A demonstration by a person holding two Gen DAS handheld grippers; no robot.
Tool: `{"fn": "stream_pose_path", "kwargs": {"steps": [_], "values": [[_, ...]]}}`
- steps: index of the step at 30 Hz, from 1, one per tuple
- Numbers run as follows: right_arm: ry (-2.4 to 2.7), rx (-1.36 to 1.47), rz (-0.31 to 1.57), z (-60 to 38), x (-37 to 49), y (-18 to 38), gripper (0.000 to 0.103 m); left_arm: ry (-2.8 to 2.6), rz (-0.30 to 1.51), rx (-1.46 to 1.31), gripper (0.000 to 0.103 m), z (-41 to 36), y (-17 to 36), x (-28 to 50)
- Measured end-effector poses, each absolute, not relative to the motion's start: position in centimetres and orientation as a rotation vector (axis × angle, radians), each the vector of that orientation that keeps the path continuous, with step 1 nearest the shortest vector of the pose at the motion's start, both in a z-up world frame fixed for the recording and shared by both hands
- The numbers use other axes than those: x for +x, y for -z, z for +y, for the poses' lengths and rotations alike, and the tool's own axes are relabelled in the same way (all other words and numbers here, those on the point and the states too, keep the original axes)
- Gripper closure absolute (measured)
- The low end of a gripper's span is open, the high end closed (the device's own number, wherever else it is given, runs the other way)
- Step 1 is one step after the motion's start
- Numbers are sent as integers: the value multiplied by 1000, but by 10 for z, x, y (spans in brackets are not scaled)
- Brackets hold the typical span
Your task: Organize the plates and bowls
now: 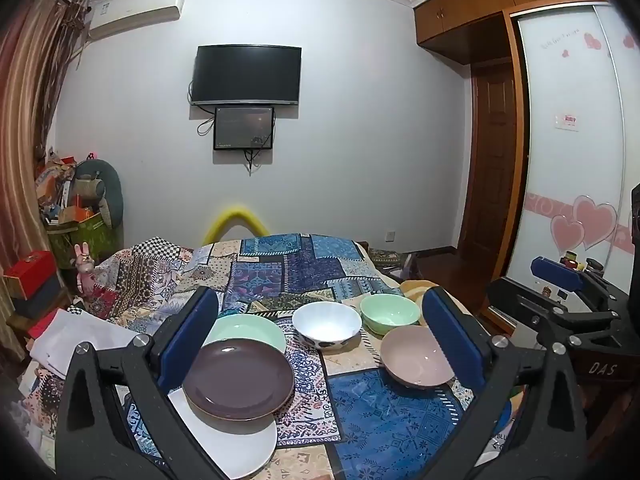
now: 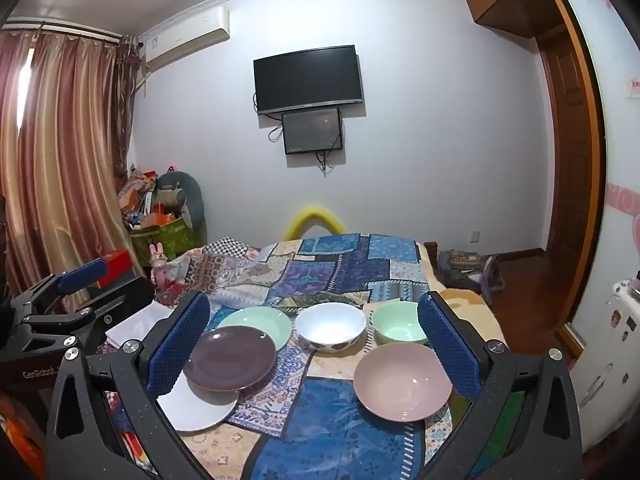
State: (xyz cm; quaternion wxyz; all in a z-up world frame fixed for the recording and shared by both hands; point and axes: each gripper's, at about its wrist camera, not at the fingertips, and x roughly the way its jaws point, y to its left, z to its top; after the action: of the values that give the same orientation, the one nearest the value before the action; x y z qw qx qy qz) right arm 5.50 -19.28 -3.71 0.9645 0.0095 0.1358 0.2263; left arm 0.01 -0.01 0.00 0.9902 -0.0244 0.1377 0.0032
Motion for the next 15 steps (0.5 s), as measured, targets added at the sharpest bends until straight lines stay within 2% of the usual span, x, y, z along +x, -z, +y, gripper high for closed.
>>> {"fn": "stream_pose_path", "kwargs": {"steps": [15], "values": [[-462,28,276,-193,54,34,0,-3,276,-51,0,2,10,3]]}}
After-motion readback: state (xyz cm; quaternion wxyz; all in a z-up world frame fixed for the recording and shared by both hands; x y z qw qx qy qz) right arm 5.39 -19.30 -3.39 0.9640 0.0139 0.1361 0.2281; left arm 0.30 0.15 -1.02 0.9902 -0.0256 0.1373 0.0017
